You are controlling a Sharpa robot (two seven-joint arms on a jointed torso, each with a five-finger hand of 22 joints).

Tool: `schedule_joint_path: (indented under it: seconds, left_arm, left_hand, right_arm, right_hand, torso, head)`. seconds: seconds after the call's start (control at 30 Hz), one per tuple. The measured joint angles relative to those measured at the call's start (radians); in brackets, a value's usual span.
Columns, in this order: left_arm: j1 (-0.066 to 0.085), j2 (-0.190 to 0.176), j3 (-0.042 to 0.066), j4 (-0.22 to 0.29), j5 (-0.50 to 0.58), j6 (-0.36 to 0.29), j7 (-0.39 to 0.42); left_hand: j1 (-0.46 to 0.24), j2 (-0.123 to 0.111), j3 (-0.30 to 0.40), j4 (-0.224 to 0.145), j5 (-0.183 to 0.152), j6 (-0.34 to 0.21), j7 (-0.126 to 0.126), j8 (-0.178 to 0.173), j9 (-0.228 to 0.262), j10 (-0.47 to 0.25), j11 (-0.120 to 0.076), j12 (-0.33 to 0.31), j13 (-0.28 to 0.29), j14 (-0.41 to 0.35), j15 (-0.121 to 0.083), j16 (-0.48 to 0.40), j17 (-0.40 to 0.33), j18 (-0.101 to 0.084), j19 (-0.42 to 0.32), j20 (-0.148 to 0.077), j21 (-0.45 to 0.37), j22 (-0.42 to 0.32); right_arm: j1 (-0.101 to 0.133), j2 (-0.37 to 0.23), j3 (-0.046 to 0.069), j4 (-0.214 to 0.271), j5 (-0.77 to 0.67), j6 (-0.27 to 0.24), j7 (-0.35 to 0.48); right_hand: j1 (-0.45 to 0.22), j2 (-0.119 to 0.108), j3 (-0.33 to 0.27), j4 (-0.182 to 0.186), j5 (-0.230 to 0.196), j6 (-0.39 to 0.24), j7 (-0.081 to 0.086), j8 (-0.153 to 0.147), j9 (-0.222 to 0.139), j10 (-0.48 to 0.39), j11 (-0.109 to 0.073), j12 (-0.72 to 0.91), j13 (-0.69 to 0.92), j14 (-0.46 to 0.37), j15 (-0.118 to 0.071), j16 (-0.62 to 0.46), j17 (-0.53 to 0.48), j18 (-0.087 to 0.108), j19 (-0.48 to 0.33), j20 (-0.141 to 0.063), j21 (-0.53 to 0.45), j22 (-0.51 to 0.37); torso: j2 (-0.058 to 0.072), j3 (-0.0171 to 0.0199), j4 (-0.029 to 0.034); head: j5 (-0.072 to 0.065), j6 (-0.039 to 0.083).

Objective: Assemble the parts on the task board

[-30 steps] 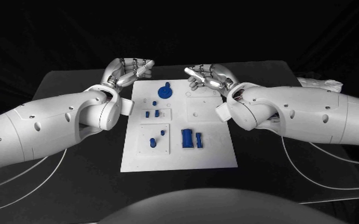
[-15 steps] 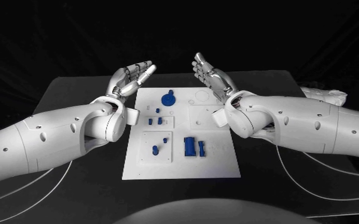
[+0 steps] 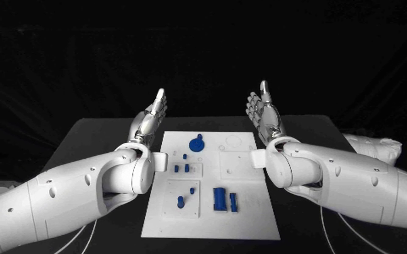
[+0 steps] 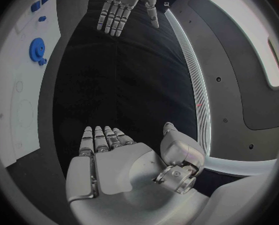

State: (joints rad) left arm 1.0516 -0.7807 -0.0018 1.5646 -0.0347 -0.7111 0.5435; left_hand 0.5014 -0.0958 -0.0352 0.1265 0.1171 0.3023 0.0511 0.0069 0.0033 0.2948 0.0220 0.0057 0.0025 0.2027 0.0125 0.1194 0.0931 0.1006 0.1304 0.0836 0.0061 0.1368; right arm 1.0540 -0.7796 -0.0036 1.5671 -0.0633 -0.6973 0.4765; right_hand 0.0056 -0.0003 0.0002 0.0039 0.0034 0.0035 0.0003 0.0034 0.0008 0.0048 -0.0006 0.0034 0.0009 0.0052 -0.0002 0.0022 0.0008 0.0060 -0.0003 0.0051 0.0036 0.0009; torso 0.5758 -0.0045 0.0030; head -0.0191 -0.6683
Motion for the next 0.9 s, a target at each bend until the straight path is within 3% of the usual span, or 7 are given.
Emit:
schedule_joint_path:
  seconds: [0.03, 0.13, 0.27, 0.4, 0.53, 0.83, 0.9]
  left_arm:
    - [-0.001, 0.000, 0.001, 0.001, 0.004, -0.007, -0.003]
    - [-0.001, 0.000, 0.001, 0.002, 0.014, -0.023, -0.012]
    - [-0.001, 0.000, 0.001, 0.002, 0.022, -0.036, -0.019]
    - [-0.001, 0.000, 0.001, 0.002, 0.027, -0.044, -0.023]
    - [-0.001, 0.000, 0.001, 0.002, 0.031, -0.049, -0.026]
    - [-0.001, 0.000, 0.001, 0.002, 0.034, -0.054, -0.029]
    - [-0.001, 0.000, 0.001, 0.002, 0.034, -0.054, -0.030]
  left_hand:
    - [-0.019, 0.009, 0.005, -0.005, -0.004, -0.013, -0.006, 0.000, 0.000, -0.011, -0.004, 0.000, 0.000, -0.008, -0.002, -0.004, -0.010, 0.000, -0.008, -0.008, 0.000, -0.005]
    - [-0.073, 0.039, 0.017, -0.017, -0.017, -0.045, -0.023, 0.000, -0.001, -0.042, -0.010, 0.000, -0.001, -0.030, -0.006, -0.016, -0.040, -0.033, -0.021, -0.036, 0.000, -0.020]
    - [-0.137, 0.066, 0.030, -0.031, -0.052, -0.084, -0.037, 0.000, -0.002, -0.080, -0.016, 0.000, -0.001, -0.055, -0.009, -0.048, -0.065, -0.060, -0.044, -0.059, 0.000, -0.038]
    - [-0.196, 0.081, 0.031, -0.075, -0.085, -0.119, -0.044, 0.000, -0.002, -0.115, -0.019, 0.000, -0.001, -0.077, -0.010, -0.084, -0.079, -0.078, -0.084, -0.072, 0.000, -0.077]
    - [-0.242, 0.088, 0.033, -0.100, -0.096, -0.147, -0.047, 0.000, -0.002, -0.142, -0.020, 0.000, -0.001, -0.093, -0.012, -0.101, -0.086, -0.078, -0.104, -0.078, 0.000, -0.105]
    - [-0.323, 0.095, 0.035, -0.116, -0.108, -0.192, -0.049, 0.000, -0.002, -0.186, -0.020, 0.000, -0.001, -0.166, -0.012, -0.112, -0.091, -0.079, -0.117, -0.081, 0.000, -0.112]
    - [-0.336, 0.095, 0.035, -0.116, -0.108, -0.199, -0.053, 0.000, -0.002, -0.194, -0.023, 0.000, -0.001, -0.173, -0.013, -0.112, -0.091, -0.091, -0.121, -0.085, 0.000, -0.112]
  right_arm:
    - [-0.002, 0.000, 0.002, 0.000, 0.008, -0.009, 0.003]
    - [-0.003, -0.001, 0.003, 0.001, 0.029, -0.033, 0.011]
    - [-0.003, -0.001, 0.003, 0.001, 0.045, -0.049, 0.018]
    - [-0.003, -0.001, 0.003, 0.001, 0.054, -0.060, 0.022]
    - [-0.003, 0.000, 0.003, 0.001, 0.060, -0.066, 0.024]
    - [-0.003, -0.001, 0.003, 0.001, 0.066, -0.072, 0.027]
    - [-0.003, -0.001, 0.003, 0.001, 0.066, -0.073, 0.027]
  right_hand:
    - [0.000, 0.000, 0.000, 0.000, 0.000, 0.000, 0.000, 0.000, 0.000, 0.000, 0.000, 0.000, 0.000, 0.000, 0.000, 0.000, 0.000, 0.000, 0.000, 0.000, 0.000, 0.000]
    - [0.000, 0.000, 0.000, 0.000, 0.000, 0.000, 0.000, 0.000, 0.000, 0.000, 0.000, 0.000, 0.000, 0.000, 0.000, 0.000, 0.000, 0.000, 0.000, 0.000, 0.000, 0.000]
    - [0.000, 0.000, 0.000, 0.000, 0.000, 0.000, 0.000, 0.000, 0.000, 0.000, 0.000, 0.000, 0.000, 0.000, 0.000, 0.000, 0.000, 0.000, 0.000, 0.000, 0.000, 0.000]
    - [0.000, 0.000, 0.000, 0.000, 0.000, 0.000, 0.000, 0.000, 0.000, 0.000, 0.000, 0.000, 0.000, 0.000, 0.000, 0.000, 0.000, 0.000, 0.000, 0.000, 0.000, 0.000]
    - [0.000, 0.000, 0.000, 0.000, 0.000, 0.000, 0.000, 0.000, 0.000, 0.000, 0.000, 0.000, 0.000, 0.000, 0.000, 0.000, 0.000, 0.000, 0.000, 0.000, 0.000, 0.000]
    - [0.000, 0.000, 0.000, 0.000, 0.000, 0.000, 0.000, 0.000, 0.001, 0.000, 0.000, 0.000, 0.000, 0.000, 0.000, 0.000, 0.001, 0.000, 0.000, 0.000, 0.000, 0.001]
    - [0.000, 0.000, 0.000, 0.000, 0.000, 0.000, 0.000, 0.000, 0.001, 0.000, 0.000, 0.000, 0.000, 0.000, 0.000, 0.000, 0.001, 0.000, 0.000, 0.000, 0.000, 0.001]
  torso:
    - [-0.004, 0.0006, -0.0003]
    - [-0.015, 0.0023, -0.0014]
    - [-0.025, 0.0037, -0.0025]
    - [-0.029, 0.0043, -0.0028]
    - [-0.030, 0.0042, -0.0030]
    - [-0.031, 0.0046, -0.0030]
    - [-0.031, 0.0046, -0.0030]
  head:
    - [0.003, 0.010]
    - [0.011, 0.038]
    - [0.017, 0.060]
    - [0.019, 0.067]
    - [0.019, 0.068]
    - [0.019, 0.068]
    - [0.019, 0.068]
